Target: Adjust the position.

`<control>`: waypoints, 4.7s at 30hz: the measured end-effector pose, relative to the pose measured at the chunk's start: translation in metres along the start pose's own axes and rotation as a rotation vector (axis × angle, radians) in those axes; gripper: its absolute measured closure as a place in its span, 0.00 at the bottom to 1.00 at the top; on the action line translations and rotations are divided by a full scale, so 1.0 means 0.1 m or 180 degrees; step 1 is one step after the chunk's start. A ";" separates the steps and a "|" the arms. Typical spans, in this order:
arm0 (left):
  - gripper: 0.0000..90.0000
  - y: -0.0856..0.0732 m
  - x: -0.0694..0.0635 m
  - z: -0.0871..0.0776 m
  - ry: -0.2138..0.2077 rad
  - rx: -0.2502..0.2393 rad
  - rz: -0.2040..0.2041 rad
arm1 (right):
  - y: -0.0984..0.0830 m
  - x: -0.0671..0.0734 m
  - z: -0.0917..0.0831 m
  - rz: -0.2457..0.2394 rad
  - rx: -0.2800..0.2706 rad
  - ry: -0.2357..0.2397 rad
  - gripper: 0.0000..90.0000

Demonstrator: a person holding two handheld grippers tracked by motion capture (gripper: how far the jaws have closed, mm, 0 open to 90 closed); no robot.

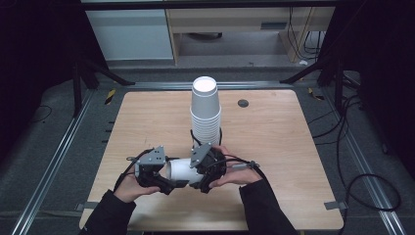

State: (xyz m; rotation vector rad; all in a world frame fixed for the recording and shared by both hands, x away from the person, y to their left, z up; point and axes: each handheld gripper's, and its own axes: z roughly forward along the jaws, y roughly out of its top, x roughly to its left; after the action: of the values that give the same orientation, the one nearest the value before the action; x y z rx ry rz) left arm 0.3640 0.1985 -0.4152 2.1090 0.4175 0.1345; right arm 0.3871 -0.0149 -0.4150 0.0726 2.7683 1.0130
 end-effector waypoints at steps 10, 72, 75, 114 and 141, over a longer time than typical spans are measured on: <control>0.22 0.00 -0.01 0.00 -0.0006 0.0041 0.0048 | -0.01 0.01 0.02 0.0004 0.0011 0.0024 0.07; 0.22 0.09 -0.08 -0.10 -0.0395 -0.0622 0.0159 | -0.42 0.03 -0.27 0.0686 -0.1403 0.0439 0.03; 0.22 0.09 -0.09 -0.07 -0.0420 -0.0587 0.0176 | -0.40 0.04 -0.25 0.0648 -0.1367 0.0479 0.03; 0.15 0.03 0.03 -0.24 -0.0114 -0.0265 0.0144 | -0.37 -0.11 -0.45 0.0498 -0.0739 0.0267 0.08; 0.16 -0.03 -0.05 0.07 -0.0040 0.0369 0.0436 | -0.06 -0.05 -0.06 0.0120 0.0054 0.0334 0.08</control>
State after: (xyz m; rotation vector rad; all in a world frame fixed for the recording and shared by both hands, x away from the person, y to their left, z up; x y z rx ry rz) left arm 0.3605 0.1927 -0.4217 2.2516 0.2789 0.1803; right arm 0.3906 -0.0240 -0.4132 0.0764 2.8807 1.0312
